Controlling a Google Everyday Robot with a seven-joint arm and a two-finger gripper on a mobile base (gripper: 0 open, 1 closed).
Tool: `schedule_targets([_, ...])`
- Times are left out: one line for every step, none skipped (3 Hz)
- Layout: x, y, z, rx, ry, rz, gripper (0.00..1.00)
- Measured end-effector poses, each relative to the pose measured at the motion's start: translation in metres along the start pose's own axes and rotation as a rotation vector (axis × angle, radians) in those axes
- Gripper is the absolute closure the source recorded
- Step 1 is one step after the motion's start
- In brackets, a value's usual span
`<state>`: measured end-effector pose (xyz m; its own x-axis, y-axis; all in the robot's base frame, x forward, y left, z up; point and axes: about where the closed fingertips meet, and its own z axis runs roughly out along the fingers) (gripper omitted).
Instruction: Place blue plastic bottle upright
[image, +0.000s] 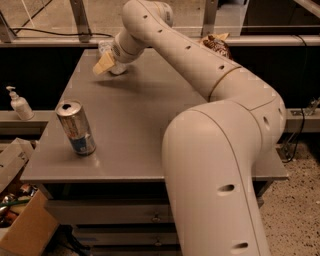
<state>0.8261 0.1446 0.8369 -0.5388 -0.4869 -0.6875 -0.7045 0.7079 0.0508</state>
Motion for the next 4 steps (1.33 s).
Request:
schedule_targets([-0.001,-0.006,0.004,0.026,0.016,0.030,0.39])
schedule_targets([0.009,-0.021,-0.009,0.063,0.020,0.062,0.64])
schedule_targets([0.025,-0.031,-0.037,0.092,0.011,0.086,0.87])
schedule_targets([0.049,-0.028,-0.076,0.098,-0.006,0.085,1.00])
